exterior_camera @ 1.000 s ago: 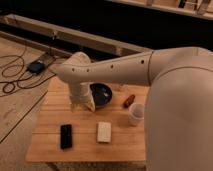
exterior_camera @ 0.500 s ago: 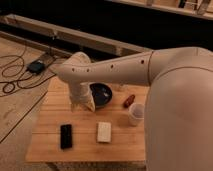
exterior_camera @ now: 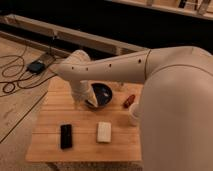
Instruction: Place the bottle in the ceramic bowl
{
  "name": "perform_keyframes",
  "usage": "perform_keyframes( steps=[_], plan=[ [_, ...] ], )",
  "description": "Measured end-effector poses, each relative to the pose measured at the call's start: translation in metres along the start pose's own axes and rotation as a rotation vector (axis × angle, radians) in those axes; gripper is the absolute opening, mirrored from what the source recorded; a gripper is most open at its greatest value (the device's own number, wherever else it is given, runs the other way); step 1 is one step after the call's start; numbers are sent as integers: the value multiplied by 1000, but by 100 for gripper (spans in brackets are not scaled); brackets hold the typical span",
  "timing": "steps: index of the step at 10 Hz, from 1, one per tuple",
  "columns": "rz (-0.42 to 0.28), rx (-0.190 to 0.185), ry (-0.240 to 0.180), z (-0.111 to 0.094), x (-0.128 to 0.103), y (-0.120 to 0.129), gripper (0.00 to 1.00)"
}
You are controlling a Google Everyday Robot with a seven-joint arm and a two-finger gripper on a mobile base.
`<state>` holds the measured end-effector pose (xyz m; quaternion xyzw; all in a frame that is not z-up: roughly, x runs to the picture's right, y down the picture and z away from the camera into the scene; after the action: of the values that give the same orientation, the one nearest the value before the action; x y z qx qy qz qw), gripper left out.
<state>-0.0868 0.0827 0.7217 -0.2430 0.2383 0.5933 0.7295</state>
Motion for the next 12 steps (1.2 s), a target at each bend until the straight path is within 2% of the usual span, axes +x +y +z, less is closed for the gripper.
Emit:
perform_keyframes(
  steps=[2, 3, 6, 12],
  plan=[
    [-75, 37, 8, 5, -22, -32, 65],
    [-104, 44, 11, 7, -32, -48, 65],
    [-179, 34, 3, 14, -68, -106, 65],
    [-216, 6, -22, 25, -118, -188, 65]
  ],
)
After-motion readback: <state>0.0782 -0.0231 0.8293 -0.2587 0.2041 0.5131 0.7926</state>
